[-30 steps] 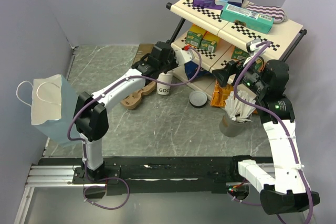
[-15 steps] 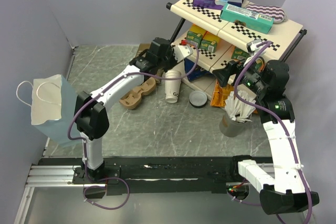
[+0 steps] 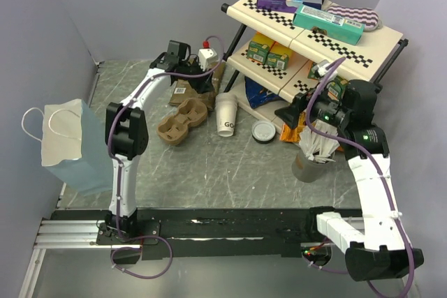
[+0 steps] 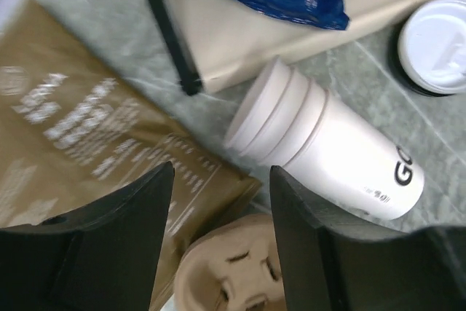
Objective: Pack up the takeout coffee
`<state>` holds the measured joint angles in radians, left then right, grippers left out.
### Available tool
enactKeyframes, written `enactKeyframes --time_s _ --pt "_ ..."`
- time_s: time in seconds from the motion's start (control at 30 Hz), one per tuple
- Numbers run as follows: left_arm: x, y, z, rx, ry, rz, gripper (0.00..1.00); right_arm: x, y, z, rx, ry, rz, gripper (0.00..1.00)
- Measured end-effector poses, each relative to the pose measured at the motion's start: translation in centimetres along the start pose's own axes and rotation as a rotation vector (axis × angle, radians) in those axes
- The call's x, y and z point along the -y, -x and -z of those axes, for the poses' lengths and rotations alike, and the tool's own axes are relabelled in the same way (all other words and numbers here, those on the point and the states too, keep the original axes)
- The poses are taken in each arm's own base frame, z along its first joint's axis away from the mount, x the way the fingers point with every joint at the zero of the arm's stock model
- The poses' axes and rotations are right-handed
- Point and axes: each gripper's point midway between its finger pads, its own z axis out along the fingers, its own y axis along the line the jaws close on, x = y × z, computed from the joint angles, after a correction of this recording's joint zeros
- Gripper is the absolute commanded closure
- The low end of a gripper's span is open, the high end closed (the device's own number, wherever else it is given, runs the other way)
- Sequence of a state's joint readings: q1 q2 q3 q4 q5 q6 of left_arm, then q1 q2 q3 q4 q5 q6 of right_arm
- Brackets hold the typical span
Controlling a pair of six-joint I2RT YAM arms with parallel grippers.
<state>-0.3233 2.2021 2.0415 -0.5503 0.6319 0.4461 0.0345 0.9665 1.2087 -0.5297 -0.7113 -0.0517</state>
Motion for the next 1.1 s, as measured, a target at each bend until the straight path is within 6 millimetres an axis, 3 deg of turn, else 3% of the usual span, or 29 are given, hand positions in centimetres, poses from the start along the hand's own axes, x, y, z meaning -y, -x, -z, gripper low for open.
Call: enactKeyframes --time_s 0.1,0.3,0.53,0.83,1.1 --pt "0.3 -1.4 -1.6 0.030 -0.088 0.046 0.39 -0.6 -1.6 -0.4 -0.060 0.056 -0.027 0.09" --pt "1.0 -2.1 -4.5 0.104 -0.205 0.095 0.39 -0.8 -5.0 -1.1 -0.200 0.122 -0.107 0.09" --pt "0.7 -2.3 -6.9 0.166 -0.267 0.133 0.45 -0.5 -5.4 -1.4 -0.259 0.143 -0.122 0.08" --pt "2.6 -3.1 -6.5 0.154 -0.374 0.174 0.62 -0.1 -5.9 -1.8 -0.283 0.148 -0.126 0.08" --pt "4.7 -3.6 -5.2 0.119 -0.463 0.243 0.94 -0.2 -6.0 -1.8 -0.283 0.152 -0.121 0.08"
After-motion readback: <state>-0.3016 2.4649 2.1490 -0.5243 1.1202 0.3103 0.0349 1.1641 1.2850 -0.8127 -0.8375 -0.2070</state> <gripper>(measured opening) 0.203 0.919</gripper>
